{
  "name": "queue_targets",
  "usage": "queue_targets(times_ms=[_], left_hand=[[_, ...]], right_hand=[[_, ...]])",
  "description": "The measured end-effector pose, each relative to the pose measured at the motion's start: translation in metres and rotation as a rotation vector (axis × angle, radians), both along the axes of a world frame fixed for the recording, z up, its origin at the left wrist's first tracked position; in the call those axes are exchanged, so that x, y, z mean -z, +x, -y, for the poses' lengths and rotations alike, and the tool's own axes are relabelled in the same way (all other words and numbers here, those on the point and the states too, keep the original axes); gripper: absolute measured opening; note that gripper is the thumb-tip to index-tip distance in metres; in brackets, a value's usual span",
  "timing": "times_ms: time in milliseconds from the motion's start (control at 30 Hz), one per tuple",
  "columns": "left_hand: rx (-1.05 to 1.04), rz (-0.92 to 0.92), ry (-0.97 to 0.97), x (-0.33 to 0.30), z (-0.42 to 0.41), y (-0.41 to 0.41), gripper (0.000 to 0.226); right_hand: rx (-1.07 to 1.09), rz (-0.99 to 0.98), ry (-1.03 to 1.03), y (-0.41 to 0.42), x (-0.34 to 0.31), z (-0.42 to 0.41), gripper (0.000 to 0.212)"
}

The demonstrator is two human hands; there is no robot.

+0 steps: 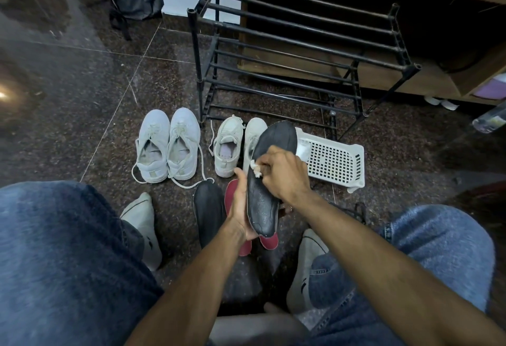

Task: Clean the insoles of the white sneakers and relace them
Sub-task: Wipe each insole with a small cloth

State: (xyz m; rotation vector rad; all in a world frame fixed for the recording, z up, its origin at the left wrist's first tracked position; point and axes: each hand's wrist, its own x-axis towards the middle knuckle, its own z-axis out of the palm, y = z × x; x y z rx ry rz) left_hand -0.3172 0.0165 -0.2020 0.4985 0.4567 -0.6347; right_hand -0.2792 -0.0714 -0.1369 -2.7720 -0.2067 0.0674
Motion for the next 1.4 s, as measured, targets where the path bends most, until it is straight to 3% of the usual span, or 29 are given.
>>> queue_targets(times_ms=[200,433,533,800,967,1033,1200,1333,1400], left_hand=[[-0.054,0.010,-0.035,0.009,-0.011,0.006,0.082],[-0.025,-0.028,-0.034,0.007,-0.001,-0.002,0.079],[-0.025,-0.026,-0.072,0.006,-0.005,-0.001,0.076],[-0.108,0.040,-0.056,-0.002,-0.008,0.010,0.068],[-0.032,0.058,-0.030,-0.007,-0.005,0.011,0.054],[-0.048,0.053,-0.040,-0.006,-0.009,0.014,0.054],[-0.083,0.055,-0.027,0.001,-0.015,0.019,0.049],[-0.080,0.040,-0.039,0.002,-0.014,0.016,0.039],[-0.067,0.031,-0.032,-0.001,-0.015,0.018,0.049]], right_hand=[[-0.086,-0.020,0.093,-0.046,0.005,-0.013,0.023],[-0.044,0.006,-0.031,-0.017,0.003,-0.002,0.026],[-0.004,0.020,0.018,-0.020,0.008,-0.007,0.024],[-0.053,-0.180,0.229,-0.042,0.017,0.010,0.007],[0.132,-0.011,0.339,-0.027,0.011,0.013,0.007],[0.136,-0.019,0.282,-0.024,0.006,0.014,0.010],[-0.118,-0.177,-0.029,-0.028,0.007,0.015,0.034],[-0.120,-0.157,-0.062,-0.020,0.005,0.015,0.026],[-0.071,-0.153,-0.049,-0.022,0.005,0.009,0.023]])
